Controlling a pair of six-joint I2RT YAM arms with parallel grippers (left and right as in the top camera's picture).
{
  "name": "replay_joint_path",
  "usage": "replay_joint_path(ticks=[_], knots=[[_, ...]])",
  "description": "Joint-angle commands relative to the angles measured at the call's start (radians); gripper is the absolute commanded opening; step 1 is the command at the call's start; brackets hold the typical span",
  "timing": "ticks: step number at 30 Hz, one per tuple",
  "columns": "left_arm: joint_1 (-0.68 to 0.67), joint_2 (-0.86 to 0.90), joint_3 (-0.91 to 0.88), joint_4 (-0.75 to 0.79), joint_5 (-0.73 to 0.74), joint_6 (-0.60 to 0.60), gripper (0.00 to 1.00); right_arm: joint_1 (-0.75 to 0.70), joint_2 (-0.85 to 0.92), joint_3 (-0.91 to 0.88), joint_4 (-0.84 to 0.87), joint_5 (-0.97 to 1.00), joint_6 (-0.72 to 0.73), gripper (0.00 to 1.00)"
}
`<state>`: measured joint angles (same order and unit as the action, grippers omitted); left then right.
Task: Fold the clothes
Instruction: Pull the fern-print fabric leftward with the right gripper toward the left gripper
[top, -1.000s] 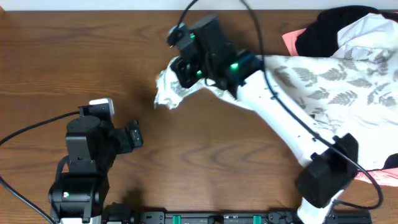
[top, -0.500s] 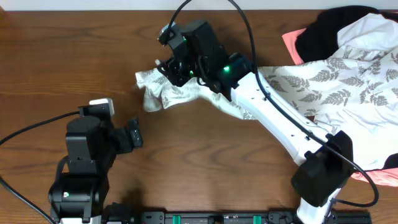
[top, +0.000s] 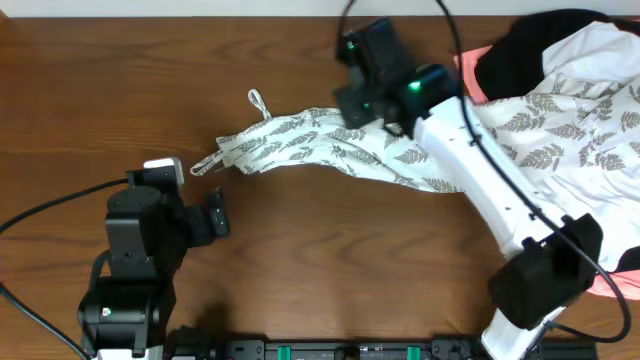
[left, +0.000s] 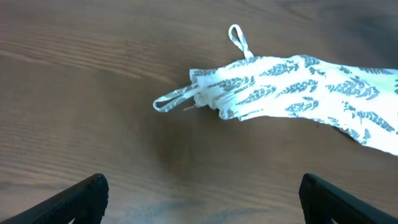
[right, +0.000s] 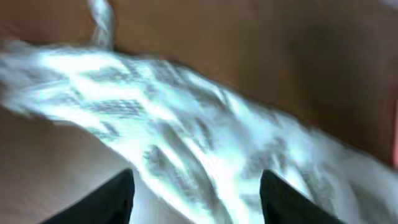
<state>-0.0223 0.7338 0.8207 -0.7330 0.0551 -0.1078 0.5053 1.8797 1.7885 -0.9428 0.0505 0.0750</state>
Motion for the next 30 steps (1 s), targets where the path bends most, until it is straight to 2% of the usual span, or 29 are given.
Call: replay_joint_path(ticks=[1, 4, 8, 15, 21, 25, 28, 30], knots=[[0.004, 0.035, 0.014, 0.012, 0.043, -0.01, 0.98, -0.046, -0.015, -0.01, -0.069, 0.044, -0.001, 0.67], [0.004, 0.109, 0.014, 0.065, 0.105, -0.01, 0.98, -0.096, -0.016, -0.011, -0.149, 0.095, 0.035, 0.71], [0.004, 0.263, 0.015, 0.161, 0.106, -0.009, 0.98, -0.159, -0.039, -0.011, -0.227, 0.126, 0.088, 0.74], [0.004, 0.615, 0.015, 0.441, 0.126, -0.009, 0.98, -0.262, -0.14, -0.011, -0.314, 0.126, 0.111, 0.76], [0.004, 0.87, 0.015, 0.649, 0.2, -0.014, 0.98, -0.289, -0.225, -0.011, -0.354, 0.126, 0.111, 0.76], [0.004, 0.972, 0.015, 0.728, 0.204, -0.082, 1.0, -0.289, -0.27, -0.011, -0.375, 0.126, 0.111, 0.74], [0.004, 1.01, 0.015, 0.781, 0.261, -0.082, 0.74, -0.289, -0.294, -0.011, -0.378, 0.126, 0.111, 0.72], [0.004, 1.011, 0.015, 0.808, 0.27, -0.082, 0.35, -0.289, -0.306, -0.011, -0.378, 0.126, 0.111, 0.71]])
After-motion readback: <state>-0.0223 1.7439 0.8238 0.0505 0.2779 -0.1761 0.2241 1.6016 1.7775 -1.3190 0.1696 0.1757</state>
